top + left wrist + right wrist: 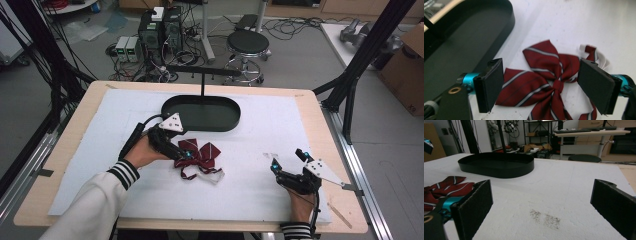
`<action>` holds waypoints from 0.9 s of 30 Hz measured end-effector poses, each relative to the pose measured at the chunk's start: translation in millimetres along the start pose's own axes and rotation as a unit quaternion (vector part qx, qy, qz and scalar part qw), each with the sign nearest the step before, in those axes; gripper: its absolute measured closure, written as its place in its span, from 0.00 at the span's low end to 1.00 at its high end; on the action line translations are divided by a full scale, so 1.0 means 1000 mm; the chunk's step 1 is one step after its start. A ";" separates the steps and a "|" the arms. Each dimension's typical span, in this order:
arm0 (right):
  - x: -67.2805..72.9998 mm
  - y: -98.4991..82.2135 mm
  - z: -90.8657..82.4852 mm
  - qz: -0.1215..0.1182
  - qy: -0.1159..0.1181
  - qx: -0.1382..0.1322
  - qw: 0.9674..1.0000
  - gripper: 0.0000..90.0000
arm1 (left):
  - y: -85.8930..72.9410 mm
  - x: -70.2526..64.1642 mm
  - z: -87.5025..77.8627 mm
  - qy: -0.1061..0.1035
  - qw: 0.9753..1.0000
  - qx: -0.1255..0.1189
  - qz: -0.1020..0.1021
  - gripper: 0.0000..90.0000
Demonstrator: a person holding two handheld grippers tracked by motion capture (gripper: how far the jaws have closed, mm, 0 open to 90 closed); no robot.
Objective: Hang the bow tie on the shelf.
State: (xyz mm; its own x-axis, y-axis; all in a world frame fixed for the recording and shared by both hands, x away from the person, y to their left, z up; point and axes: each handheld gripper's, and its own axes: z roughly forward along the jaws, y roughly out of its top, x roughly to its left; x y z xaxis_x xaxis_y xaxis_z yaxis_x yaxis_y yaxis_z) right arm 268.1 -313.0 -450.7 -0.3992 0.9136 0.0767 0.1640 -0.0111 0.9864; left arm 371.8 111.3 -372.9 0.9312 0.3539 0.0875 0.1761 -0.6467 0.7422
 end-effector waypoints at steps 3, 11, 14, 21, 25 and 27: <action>0.000 0.000 0.000 -0.002 0.000 0.000 1.000 0.03 | -0.002 -0.002 0.009 -0.005 1.000 0.015 0.005 0.30; 0.000 0.000 0.000 0.000 -0.001 0.000 1.000 0.04 | -0.005 -0.011 0.032 -0.036 0.996 0.073 0.037 0.35; 0.000 0.000 0.000 0.001 -0.001 0.000 1.000 0.03 | -0.006 -0.013 0.037 -0.044 0.994 0.087 0.051 0.38; 0.000 0.000 0.000 0.001 -0.001 -0.001 1.000 0.04 | -0.005 -0.012 0.041 -0.048 0.990 0.109 0.070 0.45; 0.000 0.000 0.000 0.000 -0.002 -0.001 1.000 0.04 | -0.005 -0.012 0.043 -0.053 0.988 0.122 0.074 0.49; 0.000 0.000 0.000 0.001 -0.001 0.000 1.000 0.03 | -0.005 -0.012 0.044 -0.054 0.987 0.131 0.080 0.53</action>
State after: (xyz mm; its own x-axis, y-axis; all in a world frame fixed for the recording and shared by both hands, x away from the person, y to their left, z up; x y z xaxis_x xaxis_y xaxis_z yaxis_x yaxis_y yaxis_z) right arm 267.6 -312.9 -450.7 -0.3963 0.9147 0.0786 0.1642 -0.0137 0.9863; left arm 374.3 80.6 -407.1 0.9798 0.1678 0.1085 0.0867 -0.8461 0.5259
